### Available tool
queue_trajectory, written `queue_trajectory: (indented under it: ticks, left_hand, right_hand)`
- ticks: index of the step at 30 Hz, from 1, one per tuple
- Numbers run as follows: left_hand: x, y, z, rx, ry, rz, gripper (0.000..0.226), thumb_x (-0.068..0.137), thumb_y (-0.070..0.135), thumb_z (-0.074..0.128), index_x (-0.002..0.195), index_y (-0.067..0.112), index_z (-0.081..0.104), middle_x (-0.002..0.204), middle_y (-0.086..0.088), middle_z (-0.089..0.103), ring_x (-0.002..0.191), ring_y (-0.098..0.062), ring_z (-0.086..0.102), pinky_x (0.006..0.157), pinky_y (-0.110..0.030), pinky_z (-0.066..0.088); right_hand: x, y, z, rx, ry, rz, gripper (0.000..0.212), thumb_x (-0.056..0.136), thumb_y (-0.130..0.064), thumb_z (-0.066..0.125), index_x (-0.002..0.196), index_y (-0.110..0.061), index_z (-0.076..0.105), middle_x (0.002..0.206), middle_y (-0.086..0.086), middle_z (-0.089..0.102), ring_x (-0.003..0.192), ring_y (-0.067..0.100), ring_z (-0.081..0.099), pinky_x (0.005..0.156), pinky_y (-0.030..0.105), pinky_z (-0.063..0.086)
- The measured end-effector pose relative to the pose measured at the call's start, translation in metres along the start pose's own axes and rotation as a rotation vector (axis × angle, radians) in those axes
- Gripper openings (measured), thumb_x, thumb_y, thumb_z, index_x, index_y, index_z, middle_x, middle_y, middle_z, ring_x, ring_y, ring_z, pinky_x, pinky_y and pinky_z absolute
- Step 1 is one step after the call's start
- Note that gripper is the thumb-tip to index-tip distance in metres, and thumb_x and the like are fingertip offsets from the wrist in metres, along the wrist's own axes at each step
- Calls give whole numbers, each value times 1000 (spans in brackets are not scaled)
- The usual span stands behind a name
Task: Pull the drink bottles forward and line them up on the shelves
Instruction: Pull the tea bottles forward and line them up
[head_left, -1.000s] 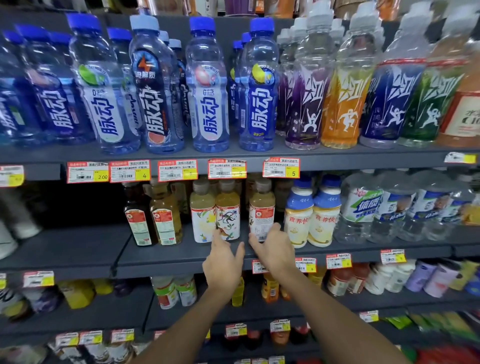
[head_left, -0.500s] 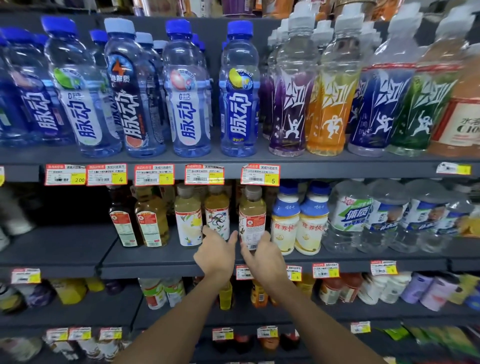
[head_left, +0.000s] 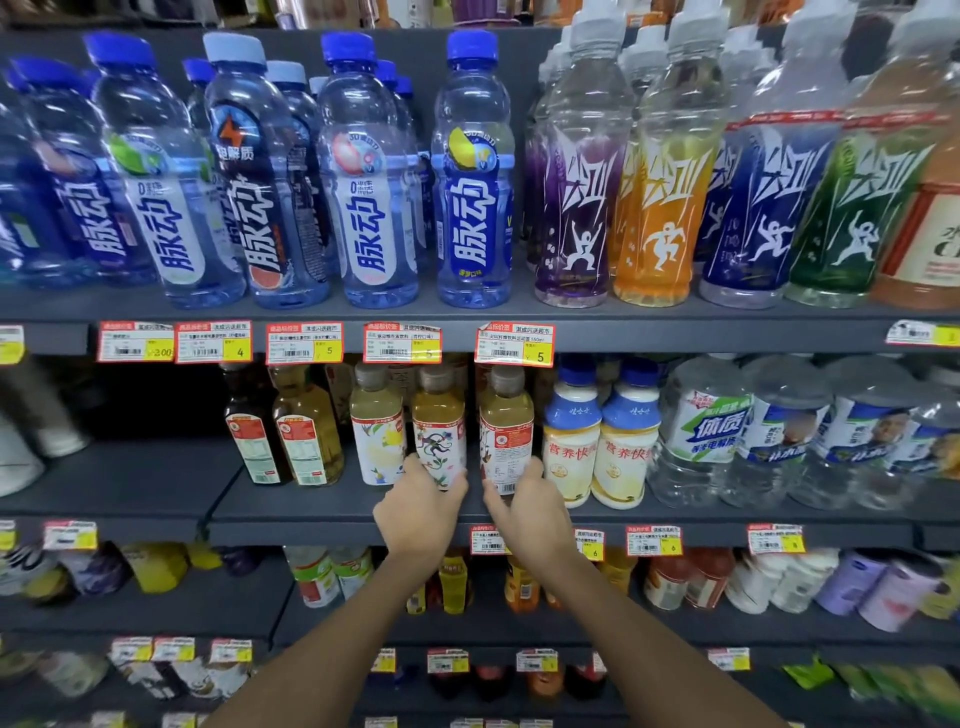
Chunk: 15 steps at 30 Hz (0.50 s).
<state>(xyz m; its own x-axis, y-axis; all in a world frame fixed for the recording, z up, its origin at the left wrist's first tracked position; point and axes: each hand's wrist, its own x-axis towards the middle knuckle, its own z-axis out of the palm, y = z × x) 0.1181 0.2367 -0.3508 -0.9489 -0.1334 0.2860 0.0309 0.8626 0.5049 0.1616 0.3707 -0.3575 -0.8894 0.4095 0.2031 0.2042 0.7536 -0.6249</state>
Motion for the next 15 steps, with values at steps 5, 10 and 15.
queue_trajectory:
  ticks: [5, 10, 15]
  left_hand:
    - [-2, -24, -12, -101, -51, 89, 56, 78, 71, 57, 113, 28, 50, 96, 6, 68, 90, -22, 67, 67, -31, 42]
    - [9, -34, -24, -141, -223, 137, 60, 77, 67, 62, 121, 28, 49, 108, 6, 68, 99, -21, 64, 80, -36, 53]
    - [9, -33, -33, -20, -171, 133, 69, 75, 80, 58, 118, 26, 50, 105, 8, 69, 99, -19, 66, 77, -36, 52]
  right_hand:
    - [5, 6, -3, 62, -36, -26, 45, 96, -50, 60, 119, -15, 42, 104, 3, 68, 83, 16, 62, 69, 32, 58]
    - [5, 8, -5, 100, -55, -51, 45, 95, -47, 63, 121, -15, 44, 112, 3, 68, 96, 18, 66, 76, 31, 57]
    - [6, 8, -4, 106, -62, -39, 46, 94, -47, 64, 123, -17, 44, 116, 3, 68, 100, 17, 66, 76, 27, 55]
